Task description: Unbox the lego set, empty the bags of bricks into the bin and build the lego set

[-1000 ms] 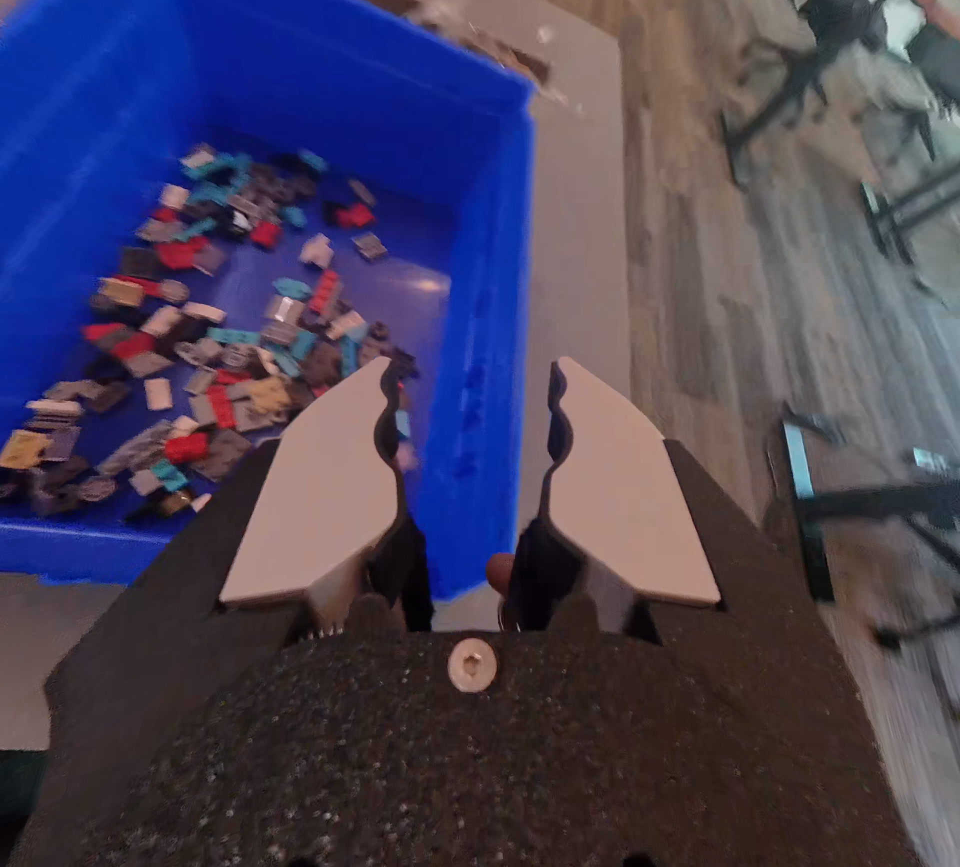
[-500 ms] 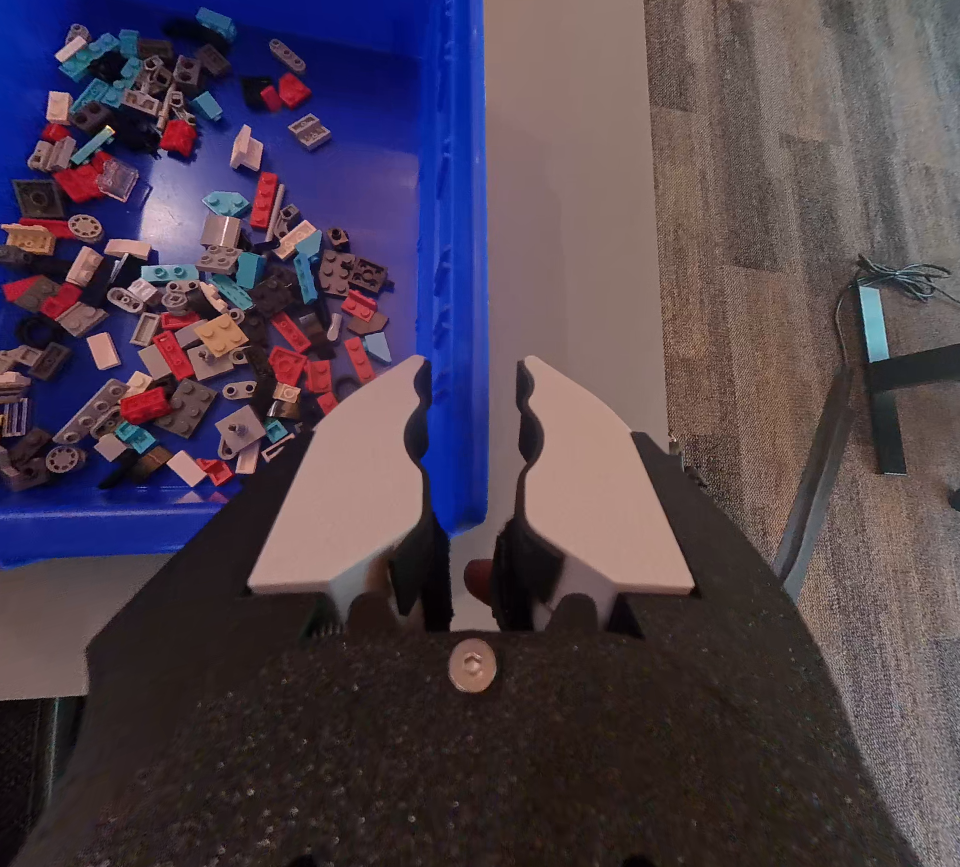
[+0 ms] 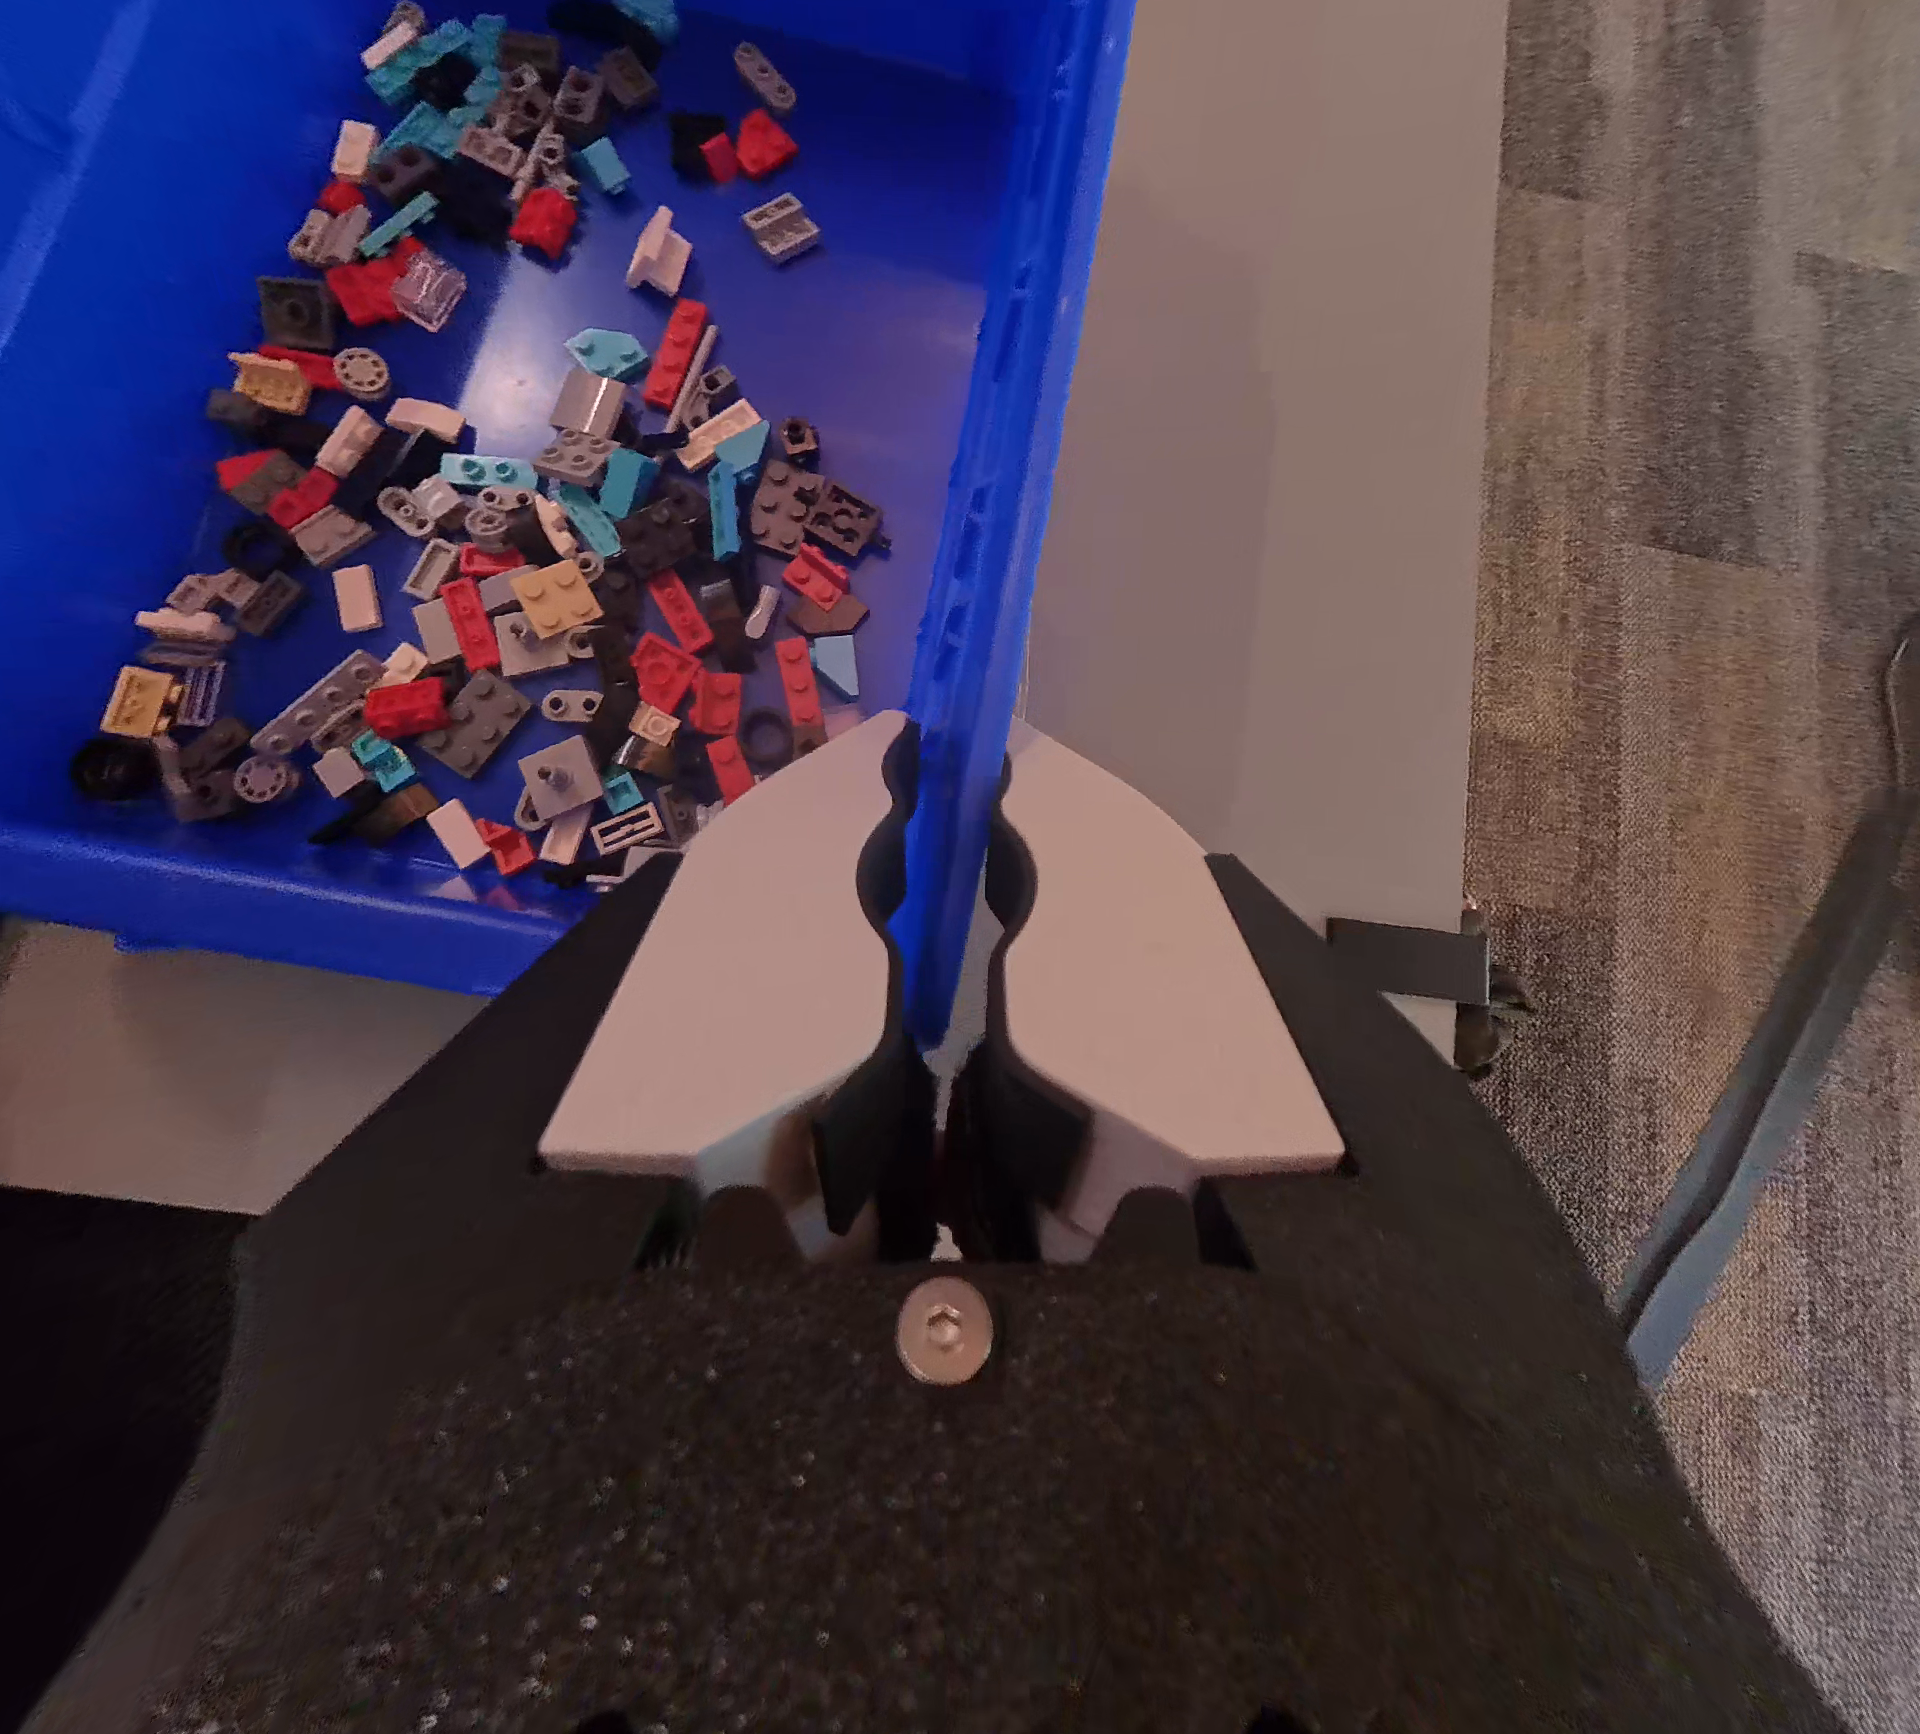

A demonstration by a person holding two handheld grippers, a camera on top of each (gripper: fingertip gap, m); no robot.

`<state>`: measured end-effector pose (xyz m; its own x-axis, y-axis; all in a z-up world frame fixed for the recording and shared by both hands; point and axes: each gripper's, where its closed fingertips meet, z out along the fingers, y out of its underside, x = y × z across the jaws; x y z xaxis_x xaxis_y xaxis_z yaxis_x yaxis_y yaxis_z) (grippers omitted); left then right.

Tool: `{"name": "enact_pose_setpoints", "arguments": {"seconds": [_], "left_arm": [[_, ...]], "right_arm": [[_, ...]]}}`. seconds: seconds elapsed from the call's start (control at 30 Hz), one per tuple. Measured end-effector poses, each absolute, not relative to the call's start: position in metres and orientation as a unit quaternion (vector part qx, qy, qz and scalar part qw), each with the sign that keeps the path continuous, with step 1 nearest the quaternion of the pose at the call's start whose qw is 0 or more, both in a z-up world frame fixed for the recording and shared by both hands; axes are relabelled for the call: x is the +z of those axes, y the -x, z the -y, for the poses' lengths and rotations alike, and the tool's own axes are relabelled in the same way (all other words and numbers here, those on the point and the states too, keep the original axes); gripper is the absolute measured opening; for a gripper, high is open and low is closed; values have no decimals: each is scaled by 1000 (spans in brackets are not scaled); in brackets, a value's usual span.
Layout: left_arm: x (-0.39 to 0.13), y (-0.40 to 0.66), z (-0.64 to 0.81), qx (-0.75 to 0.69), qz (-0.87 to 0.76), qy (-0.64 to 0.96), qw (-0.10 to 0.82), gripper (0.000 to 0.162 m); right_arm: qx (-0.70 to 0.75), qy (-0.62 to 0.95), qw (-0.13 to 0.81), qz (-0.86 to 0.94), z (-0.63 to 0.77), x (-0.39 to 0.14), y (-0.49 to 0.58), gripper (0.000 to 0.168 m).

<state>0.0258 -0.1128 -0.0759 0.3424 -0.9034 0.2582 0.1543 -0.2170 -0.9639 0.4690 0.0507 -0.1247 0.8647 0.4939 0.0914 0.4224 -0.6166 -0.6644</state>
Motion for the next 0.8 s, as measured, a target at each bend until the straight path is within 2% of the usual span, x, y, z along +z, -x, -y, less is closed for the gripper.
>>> {"name": "enact_pose_setpoints", "arguments": {"seconds": [0.03,0.43,0.6,0.67,0.73,0.8], "left_arm": [[-76,-26,113,-485,-307,611,545,16],[-77,-27,113,-480,-309,613,546,16],[-77,-27,113,-477,-310,613,547,16],[-77,-27,113,-476,-311,614,547,16],[-77,-27,113,-475,-312,614,547,16],[-77,-28,114,-475,-314,614,547,16]], "right_arm": [[49,898,355,257,-50,-125,-469,10],[57,897,334,284,-39,-123,-459,11],[-22,845,447,293,-54,-77,-454,26],[-7,807,485,337,-51,-61,-426,28],[66,784,469,401,-41,-69,-383,34],[127,796,396,440,-32,-96,-353,38]]}}
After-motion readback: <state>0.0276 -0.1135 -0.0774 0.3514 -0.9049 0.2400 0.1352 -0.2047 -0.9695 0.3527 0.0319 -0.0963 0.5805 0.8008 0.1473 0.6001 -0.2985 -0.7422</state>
